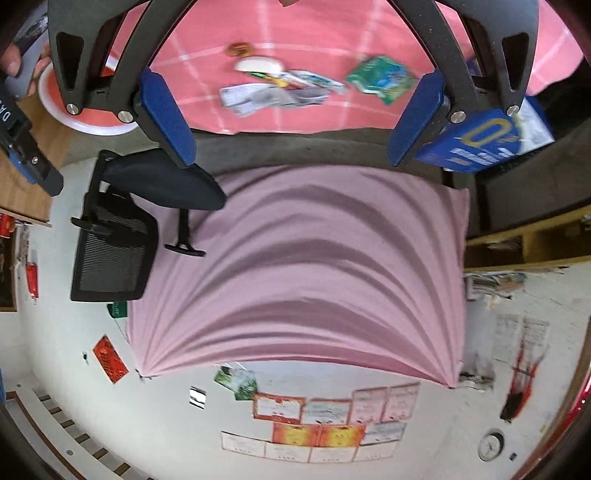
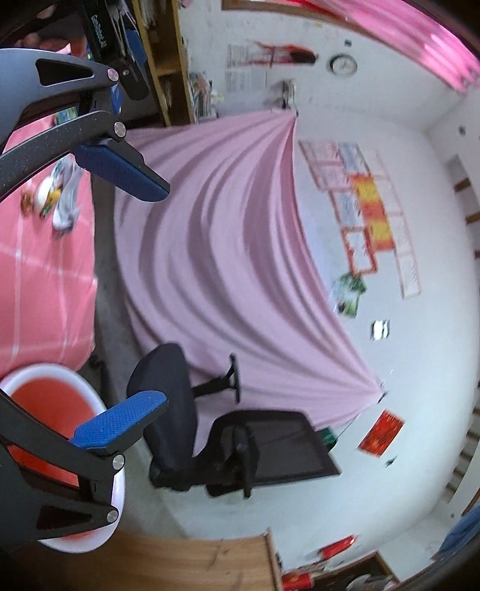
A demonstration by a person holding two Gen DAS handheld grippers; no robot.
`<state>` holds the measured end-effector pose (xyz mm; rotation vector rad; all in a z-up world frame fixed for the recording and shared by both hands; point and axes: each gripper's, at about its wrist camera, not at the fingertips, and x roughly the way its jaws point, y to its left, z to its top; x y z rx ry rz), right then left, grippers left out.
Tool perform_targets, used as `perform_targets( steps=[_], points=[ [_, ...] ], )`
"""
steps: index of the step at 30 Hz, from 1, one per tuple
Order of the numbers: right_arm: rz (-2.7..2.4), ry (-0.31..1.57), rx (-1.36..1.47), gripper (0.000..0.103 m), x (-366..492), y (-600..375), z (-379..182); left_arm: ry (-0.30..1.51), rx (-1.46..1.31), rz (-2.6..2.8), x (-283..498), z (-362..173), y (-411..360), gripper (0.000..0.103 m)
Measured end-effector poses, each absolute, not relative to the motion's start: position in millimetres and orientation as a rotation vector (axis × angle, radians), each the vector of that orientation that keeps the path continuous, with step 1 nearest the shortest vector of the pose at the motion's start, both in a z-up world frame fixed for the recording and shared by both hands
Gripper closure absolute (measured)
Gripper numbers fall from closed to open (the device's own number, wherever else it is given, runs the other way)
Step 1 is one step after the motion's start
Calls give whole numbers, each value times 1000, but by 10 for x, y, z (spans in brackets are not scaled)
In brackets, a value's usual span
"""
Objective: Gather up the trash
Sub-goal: 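Move both tools back toward the remaining trash on the table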
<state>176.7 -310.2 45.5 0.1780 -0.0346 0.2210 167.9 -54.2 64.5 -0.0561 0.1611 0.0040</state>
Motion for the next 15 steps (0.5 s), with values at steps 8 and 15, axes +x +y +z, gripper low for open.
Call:
perform_targets(
  steps=[8, 15],
  points=[
    [306, -9, 77, 0, 1826, -2644, 381, 164, -14, 74, 1516, 486, -125, 2],
    [359, 96, 35, 0, 2008, -2410, 245, 271, -8, 86, 1643, 229, 99, 2]
  ],
)
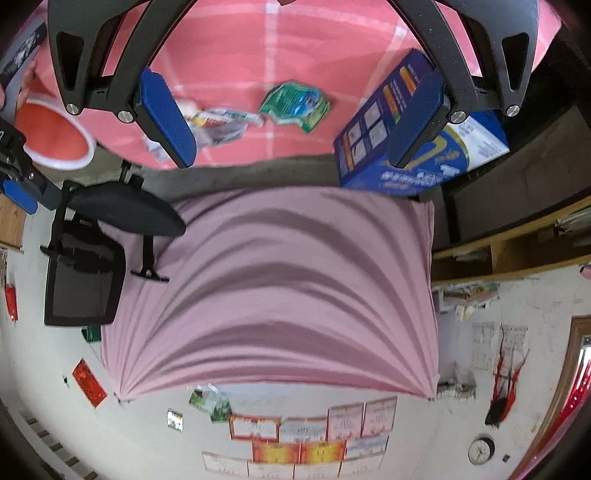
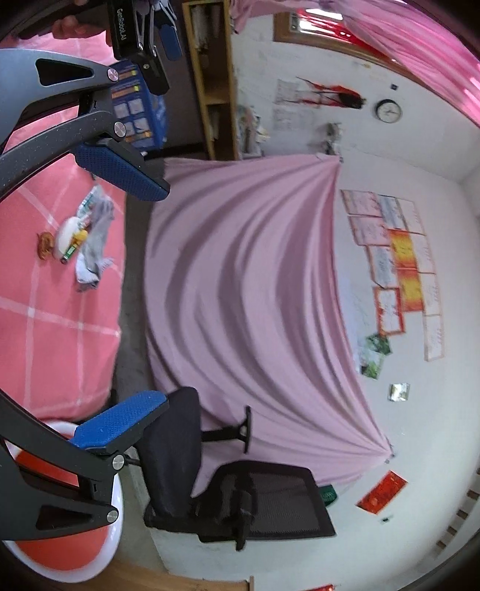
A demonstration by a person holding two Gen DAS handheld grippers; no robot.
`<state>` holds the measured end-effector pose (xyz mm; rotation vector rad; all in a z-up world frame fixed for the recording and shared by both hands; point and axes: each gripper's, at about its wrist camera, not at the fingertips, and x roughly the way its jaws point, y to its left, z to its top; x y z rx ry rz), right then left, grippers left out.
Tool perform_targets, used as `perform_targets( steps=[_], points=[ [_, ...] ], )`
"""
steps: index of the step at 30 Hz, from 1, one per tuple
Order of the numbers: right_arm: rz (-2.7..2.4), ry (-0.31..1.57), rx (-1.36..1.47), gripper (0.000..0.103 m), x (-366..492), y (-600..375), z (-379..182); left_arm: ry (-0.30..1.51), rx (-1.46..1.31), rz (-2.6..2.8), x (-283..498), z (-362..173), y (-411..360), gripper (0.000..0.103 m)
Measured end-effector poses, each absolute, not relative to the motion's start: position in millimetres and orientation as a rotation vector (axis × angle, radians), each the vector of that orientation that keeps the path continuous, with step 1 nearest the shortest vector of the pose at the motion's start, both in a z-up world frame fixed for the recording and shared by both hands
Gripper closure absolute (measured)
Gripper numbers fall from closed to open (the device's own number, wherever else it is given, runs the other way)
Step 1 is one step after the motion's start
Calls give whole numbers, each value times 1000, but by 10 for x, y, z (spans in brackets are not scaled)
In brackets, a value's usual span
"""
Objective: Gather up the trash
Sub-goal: 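Move both tools back toward the remaining trash on the table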
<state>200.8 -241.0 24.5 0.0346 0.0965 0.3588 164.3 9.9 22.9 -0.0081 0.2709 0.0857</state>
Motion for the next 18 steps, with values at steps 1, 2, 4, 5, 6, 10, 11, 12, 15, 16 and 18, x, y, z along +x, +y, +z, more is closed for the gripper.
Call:
perform_targets(
  steps=[1, 2, 4, 5, 6, 10, 11, 12, 15, 16, 18],
  points=[
    [360, 121, 32, 0, 2049, -2390, 228, 302, -5, 87, 1690, 183, 116, 2],
    [360, 146, 31, 0, 2092, -2378, 211, 328, -4, 86, 1731, 155, 121, 2],
    [361, 197, 36, 0, 2174, -2372, 172, 384, -2, 77, 1833, 95, 133, 2],
    [361, 224, 38, 0, 2222, -2368, 154, 417, -4, 73, 1891, 59, 134, 2],
    [361, 253, 41, 0, 2265, -2366, 123, 444, -8, 68, 1942, 31, 135, 2],
    [365, 401, 45, 3, 2496, -2335, -4, 526, -42, 40, 2103, -43, 190, 2],
    [371, 434, 44, 3, 2542, -2322, -28, 547, -45, 39, 2145, -63, 200, 2],
    [371, 453, 42, 4, 2563, -2315, -52, 562, -46, 38, 2170, -73, 206, 2],
    [400, 552, 29, 15, 2668, -2257, -140, 600, -26, 34, 2265, -119, 211, 7],
    [409, 578, 24, 16, 2696, -2234, -166, 612, -20, 31, 2292, -132, 212, 7],
    [431, 634, 8, 17, 2744, -2167, -232, 632, -14, 20, 2351, -158, 194, 10]
  ],
)
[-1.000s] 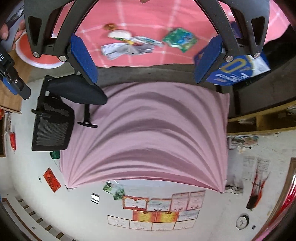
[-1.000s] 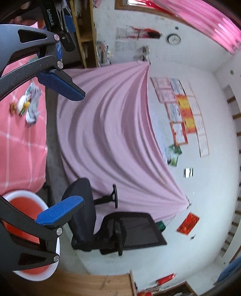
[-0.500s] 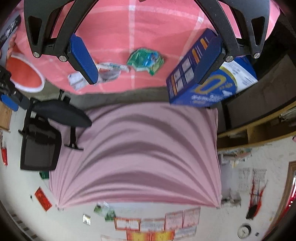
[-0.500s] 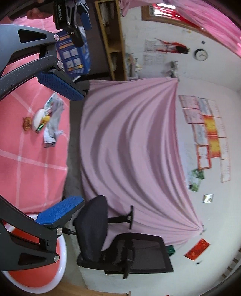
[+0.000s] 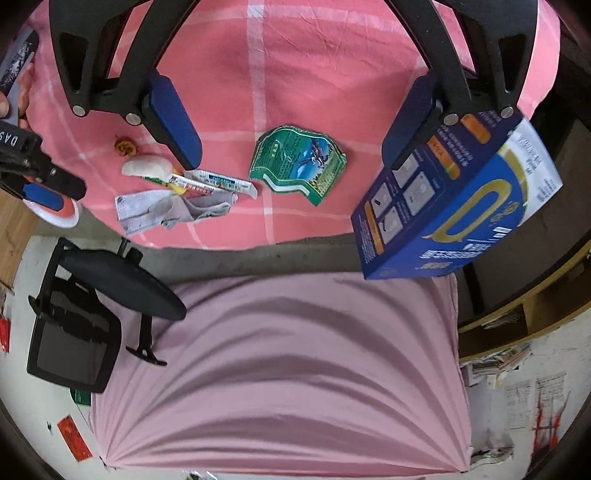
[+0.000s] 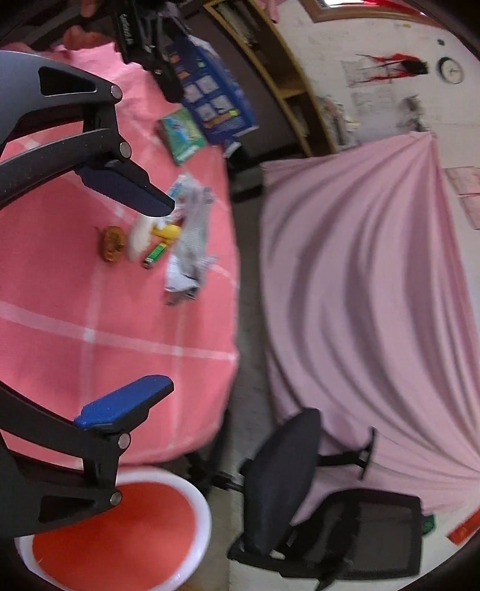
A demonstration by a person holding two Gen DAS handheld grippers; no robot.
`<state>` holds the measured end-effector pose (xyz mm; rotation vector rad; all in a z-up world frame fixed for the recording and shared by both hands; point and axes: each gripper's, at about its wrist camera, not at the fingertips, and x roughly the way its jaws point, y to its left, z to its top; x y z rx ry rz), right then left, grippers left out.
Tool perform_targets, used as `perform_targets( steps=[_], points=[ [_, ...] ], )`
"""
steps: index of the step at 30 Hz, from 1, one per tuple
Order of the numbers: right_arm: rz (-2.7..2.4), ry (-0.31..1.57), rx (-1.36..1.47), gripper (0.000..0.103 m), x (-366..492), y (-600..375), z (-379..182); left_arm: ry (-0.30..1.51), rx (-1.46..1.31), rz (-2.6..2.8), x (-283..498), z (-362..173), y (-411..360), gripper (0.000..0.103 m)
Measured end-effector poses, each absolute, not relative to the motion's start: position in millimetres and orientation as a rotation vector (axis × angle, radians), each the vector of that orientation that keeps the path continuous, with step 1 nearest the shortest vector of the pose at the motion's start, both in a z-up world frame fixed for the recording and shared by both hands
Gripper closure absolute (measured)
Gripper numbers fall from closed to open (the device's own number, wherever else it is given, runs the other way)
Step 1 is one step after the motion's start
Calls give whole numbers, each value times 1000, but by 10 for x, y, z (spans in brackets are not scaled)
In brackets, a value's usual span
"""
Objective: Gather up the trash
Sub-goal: 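Move both tools back toward the remaining trash on the table, then grasp the green snack wrapper with the left gripper while the right gripper grasps the brown dried fruit slice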
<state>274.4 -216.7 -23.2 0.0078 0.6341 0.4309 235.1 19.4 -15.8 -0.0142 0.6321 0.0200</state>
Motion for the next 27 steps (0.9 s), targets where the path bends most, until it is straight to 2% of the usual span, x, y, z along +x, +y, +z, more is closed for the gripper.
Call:
perform_targets(
  steps=[2, 6, 13, 16, 18, 21, 25, 27],
  points=[
    [451, 671, -14, 23, 2771, -2109, -273, 657, -5, -3, 2393, -184, 175, 20],
    [493, 748, -48, 29, 2829, -2008, -367, 728, 19, -21, 2529, -270, 146, 29],
    [554, 865, -63, 38, 2947, -1909, -514, 782, 81, -27, 2680, -360, 126, 36],
    [574, 900, -74, 47, 2975, -1871, -558, 825, 83, -31, 2752, -421, 147, 47],
    [582, 911, -89, 49, 2971, -1844, -571, 861, 68, -35, 2833, -489, 178, 58],
    [589, 915, -102, 51, 2964, -1827, -578, 887, 54, -27, 2871, -516, 215, 62],
    [604, 920, -110, 64, 2952, -1811, -581, 885, 68, -19, 2848, -505, 219, 66],
    [608, 920, -114, 69, 2945, -1803, -582, 882, 74, -16, 2840, -488, 208, 77]
  ],
)
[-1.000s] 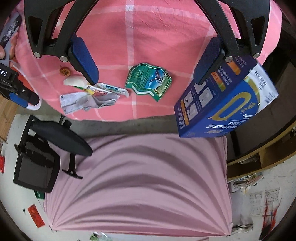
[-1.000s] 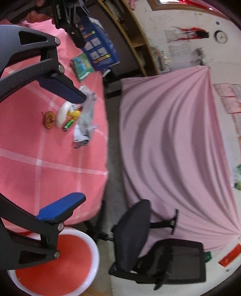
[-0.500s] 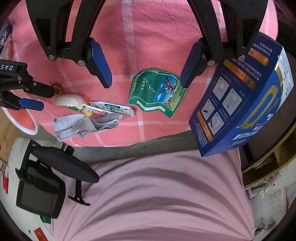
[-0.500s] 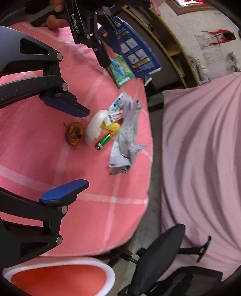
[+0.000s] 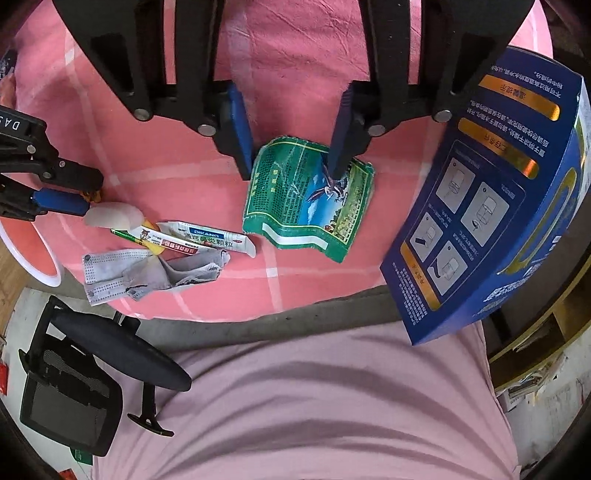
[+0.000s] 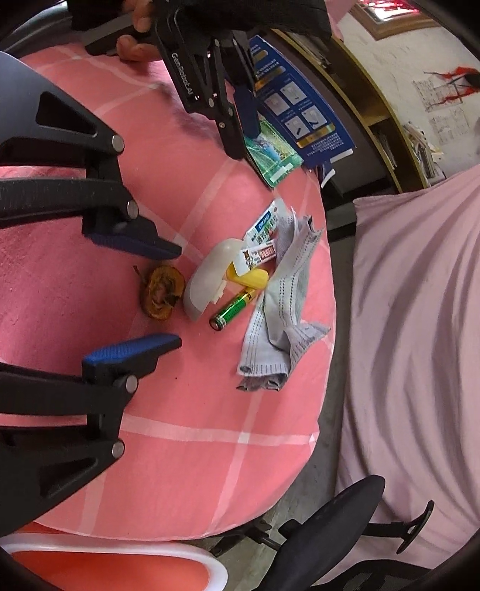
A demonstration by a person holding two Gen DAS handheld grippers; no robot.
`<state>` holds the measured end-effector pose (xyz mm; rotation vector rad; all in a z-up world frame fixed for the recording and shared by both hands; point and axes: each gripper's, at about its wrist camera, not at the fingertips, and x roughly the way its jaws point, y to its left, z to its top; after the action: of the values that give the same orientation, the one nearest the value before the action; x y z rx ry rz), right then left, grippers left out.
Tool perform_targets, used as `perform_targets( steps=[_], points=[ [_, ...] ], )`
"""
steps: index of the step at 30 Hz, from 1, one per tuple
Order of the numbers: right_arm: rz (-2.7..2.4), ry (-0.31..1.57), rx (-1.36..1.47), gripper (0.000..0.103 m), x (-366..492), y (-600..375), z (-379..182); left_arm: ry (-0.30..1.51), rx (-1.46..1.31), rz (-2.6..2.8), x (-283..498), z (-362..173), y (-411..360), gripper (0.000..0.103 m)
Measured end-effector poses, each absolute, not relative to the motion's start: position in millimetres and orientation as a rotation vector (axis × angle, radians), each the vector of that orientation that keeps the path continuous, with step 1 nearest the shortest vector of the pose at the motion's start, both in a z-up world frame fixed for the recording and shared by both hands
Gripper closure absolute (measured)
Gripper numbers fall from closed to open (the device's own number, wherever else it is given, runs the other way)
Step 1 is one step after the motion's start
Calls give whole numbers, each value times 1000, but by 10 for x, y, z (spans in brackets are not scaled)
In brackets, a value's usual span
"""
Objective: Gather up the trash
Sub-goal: 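Grasp the green snack wrapper with the left gripper while the right gripper grasps the brown dried fruit slice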
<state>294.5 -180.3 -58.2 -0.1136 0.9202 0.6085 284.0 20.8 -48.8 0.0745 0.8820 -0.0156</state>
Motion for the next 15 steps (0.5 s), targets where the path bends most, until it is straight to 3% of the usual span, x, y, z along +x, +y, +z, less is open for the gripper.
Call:
perform_targets(
  steps=[4, 6, 15],
  points=[
    [619, 924, -107, 75, 2939, -1811, -582, 877, 58, -31, 2857, -483, 188, 84],
    [623, 926, -101, 75, 2936, -1803, -582, 879, 50, -49, 2834, -483, 187, 95],
    [659, 918, -106, 75, 2848, -1768, -568, 828, 18, -57, 2622, -402, 170, 103]
  ],
)
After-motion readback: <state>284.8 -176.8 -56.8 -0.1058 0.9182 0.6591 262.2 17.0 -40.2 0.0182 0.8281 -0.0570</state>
